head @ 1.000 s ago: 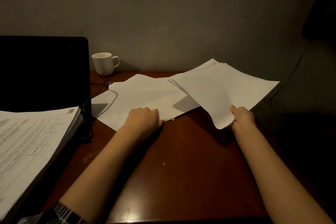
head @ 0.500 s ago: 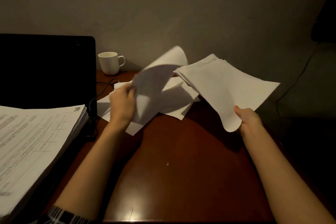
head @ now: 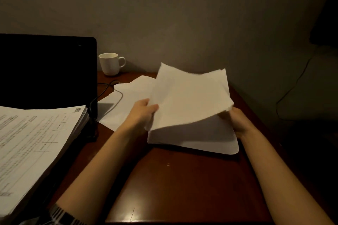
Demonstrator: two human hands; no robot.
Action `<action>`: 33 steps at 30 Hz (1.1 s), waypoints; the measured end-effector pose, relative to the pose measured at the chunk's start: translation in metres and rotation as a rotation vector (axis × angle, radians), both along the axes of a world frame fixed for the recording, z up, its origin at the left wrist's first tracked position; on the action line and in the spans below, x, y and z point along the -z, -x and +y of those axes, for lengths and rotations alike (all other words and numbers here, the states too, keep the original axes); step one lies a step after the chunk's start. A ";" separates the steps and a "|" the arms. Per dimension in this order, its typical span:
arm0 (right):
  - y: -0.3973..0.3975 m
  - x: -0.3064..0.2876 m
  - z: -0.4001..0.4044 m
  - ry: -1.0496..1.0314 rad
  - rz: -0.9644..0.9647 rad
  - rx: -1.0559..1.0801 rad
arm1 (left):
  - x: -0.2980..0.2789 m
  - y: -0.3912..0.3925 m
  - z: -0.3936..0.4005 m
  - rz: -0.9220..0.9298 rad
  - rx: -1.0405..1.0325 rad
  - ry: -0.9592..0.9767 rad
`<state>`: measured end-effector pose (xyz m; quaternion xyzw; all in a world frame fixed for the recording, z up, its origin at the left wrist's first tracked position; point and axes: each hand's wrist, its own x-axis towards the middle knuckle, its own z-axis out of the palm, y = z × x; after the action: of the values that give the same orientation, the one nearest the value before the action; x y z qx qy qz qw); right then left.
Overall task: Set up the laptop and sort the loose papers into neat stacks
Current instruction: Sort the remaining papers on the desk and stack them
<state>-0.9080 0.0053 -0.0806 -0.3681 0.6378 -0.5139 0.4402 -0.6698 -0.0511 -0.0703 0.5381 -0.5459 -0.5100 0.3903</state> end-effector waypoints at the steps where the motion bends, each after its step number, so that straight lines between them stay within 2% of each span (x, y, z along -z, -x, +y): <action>1: -0.001 -0.002 0.002 -0.024 0.003 0.015 | 0.005 0.006 0.002 -0.106 0.017 0.007; 3: 0.001 -0.004 0.000 -0.062 0.008 0.114 | 0.015 0.015 0.003 -0.294 0.049 0.040; 6: 0.007 -0.005 -0.007 -0.020 -0.192 0.108 | 0.020 0.018 0.003 -0.461 0.081 0.103; 10: 0.002 0.006 -0.010 -0.063 -0.023 0.000 | 0.018 0.017 0.001 -0.516 0.154 0.182; 13: -0.005 0.010 -0.008 0.061 0.005 0.022 | 0.015 0.012 0.000 -0.526 0.052 0.252; 15: -0.007 0.008 -0.005 0.176 0.036 0.048 | 0.013 0.006 -0.004 -0.407 -0.027 0.264; 19: -0.014 0.000 0.000 0.380 0.071 0.055 | 0.012 -0.006 -0.012 -0.067 0.039 0.193; 22: -0.022 -0.014 0.007 0.519 0.096 0.119 | 0.002 -0.007 -0.010 0.139 -0.012 0.300; 27: -0.031 -0.033 0.015 0.633 0.160 0.276 | -0.015 0.002 0.008 0.187 -0.088 0.677; 30: -0.034 -0.037 0.016 0.666 0.141 0.321 | -0.016 0.006 0.013 0.192 -0.054 0.725; 33: -0.032 -0.036 0.018 0.669 0.108 0.301 | -0.014 0.005 0.014 0.198 -0.032 0.687</action>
<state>-0.8759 0.0231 -0.0445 -0.4203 0.5040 -0.7326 0.1808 -0.6747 -0.0367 -0.0565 0.3318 -0.6367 -0.3400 0.6074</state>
